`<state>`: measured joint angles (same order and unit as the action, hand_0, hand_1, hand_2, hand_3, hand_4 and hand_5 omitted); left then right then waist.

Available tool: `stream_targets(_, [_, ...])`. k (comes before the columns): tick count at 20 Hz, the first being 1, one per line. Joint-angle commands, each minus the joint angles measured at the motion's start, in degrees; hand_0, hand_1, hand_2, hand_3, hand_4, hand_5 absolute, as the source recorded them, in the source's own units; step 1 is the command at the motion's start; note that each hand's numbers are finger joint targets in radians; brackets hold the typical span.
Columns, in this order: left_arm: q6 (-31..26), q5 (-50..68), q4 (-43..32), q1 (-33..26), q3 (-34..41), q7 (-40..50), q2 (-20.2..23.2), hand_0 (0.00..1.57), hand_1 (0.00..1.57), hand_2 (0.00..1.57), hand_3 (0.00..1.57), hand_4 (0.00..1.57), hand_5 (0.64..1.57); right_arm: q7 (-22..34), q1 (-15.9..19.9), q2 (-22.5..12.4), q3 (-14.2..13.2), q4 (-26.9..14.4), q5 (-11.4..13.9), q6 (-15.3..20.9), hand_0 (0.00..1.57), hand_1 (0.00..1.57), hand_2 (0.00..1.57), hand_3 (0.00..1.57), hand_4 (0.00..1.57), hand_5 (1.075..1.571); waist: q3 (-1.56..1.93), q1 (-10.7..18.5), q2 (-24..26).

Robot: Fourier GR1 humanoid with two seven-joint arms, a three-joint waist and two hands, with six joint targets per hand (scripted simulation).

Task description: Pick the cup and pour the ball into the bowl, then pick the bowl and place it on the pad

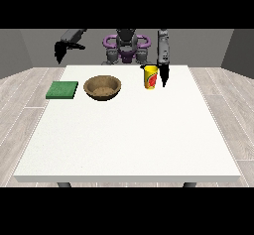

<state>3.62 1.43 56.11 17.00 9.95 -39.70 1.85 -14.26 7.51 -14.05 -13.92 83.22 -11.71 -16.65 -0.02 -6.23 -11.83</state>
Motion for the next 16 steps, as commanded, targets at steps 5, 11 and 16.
stream_targets(5, [0.6, 1.1, -15.1, 9.2, 3.9, -8.2, 2.7, 0.0, 0.0, 0.0, 0.0, 0.0, 1.521, -2.0, 3.1, 0.0, 0.0, -2.7, 0.3, -0.7, 0.0, 0.0, 0.0, 0.0, 0.0, 1.571, -0.01, -0.8, -2.7])
stream_targets(11, [1.8, 0.1, -22.2, 9.9, 2.4, -11.5, 0.8, 0.0, 0.0, 0.0, 0.0, 0.0, 1.527, -4.0, 2.6, -0.9, -0.8, -6.3, 1.8, -1.1, 0.0, 0.0, 0.0, 0.0, 0.0, 1.571, 0.01, -0.3, -1.1])
stream_targets(16, [16.1, -7.1, -20.4, 6.4, 0.8, -18.3, 1.4, 1.29, 1.29, 1.57, 1.57, 1.4, 1.268, -4.1, 3.6, -3.8, -2.4, -4.7, -1.2, -4.6, 0.0, 0.0, 0.0, 0.0, 0.0, 1.57, 0.03, -3.7, -4.4])
